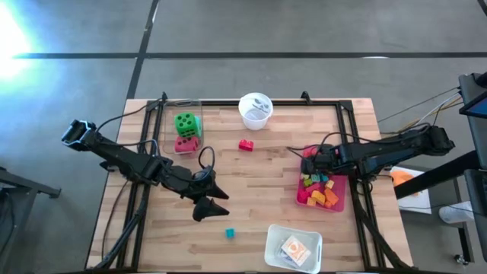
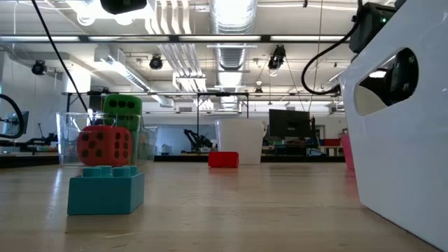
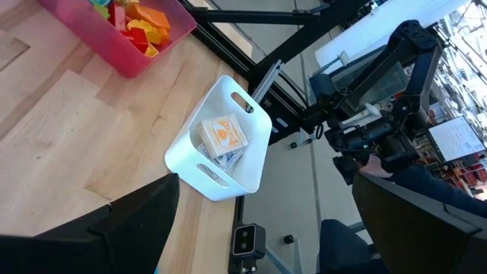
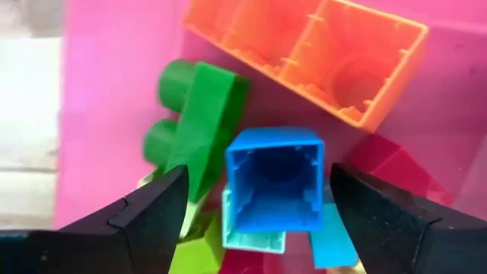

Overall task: Pick & Place Toys
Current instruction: Put the light blue game piece into the pink bin

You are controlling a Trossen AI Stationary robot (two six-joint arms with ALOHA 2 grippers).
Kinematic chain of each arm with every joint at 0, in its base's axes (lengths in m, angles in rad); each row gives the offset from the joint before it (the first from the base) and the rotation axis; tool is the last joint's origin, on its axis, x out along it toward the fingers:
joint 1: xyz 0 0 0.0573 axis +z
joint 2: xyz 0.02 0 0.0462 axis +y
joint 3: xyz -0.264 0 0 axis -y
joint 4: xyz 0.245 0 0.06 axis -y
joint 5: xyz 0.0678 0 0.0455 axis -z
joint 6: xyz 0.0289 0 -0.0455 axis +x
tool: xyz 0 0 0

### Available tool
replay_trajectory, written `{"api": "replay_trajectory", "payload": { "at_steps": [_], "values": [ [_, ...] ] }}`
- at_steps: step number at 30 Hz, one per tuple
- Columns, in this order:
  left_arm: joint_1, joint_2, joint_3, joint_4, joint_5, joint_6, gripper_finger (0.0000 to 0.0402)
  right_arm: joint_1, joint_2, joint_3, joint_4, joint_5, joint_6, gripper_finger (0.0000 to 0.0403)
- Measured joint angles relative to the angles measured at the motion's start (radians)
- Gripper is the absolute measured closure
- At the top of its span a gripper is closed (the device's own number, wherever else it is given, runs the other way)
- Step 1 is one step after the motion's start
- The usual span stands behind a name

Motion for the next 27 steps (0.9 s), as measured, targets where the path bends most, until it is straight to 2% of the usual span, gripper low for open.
{"api": "replay_trajectory", "payload": {
  "at_steps": [5,13,20,27],
  "values": [
    [-0.002,0.000,0.000,-0.005,0.000,0.005,0.0007,0.000,0.000,0.049,-0.038,-0.020,-0.054,0.0090],
    [-0.017,0.000,0.000,-0.073,-0.013,0.073,0.0007,0.008,0.000,0.189,-0.240,-0.034,-0.119,0.0090],
    [-0.067,0.001,0.000,-0.099,-0.129,0.164,0.0007,0.046,0.002,0.285,-0.245,-0.026,-0.167,0.0090],
    [-0.096,0.088,0.000,-0.100,-0.142,0.186,0.0007,0.122,0.002,0.357,-0.233,0.009,-0.187,0.0090]
  ]
}}
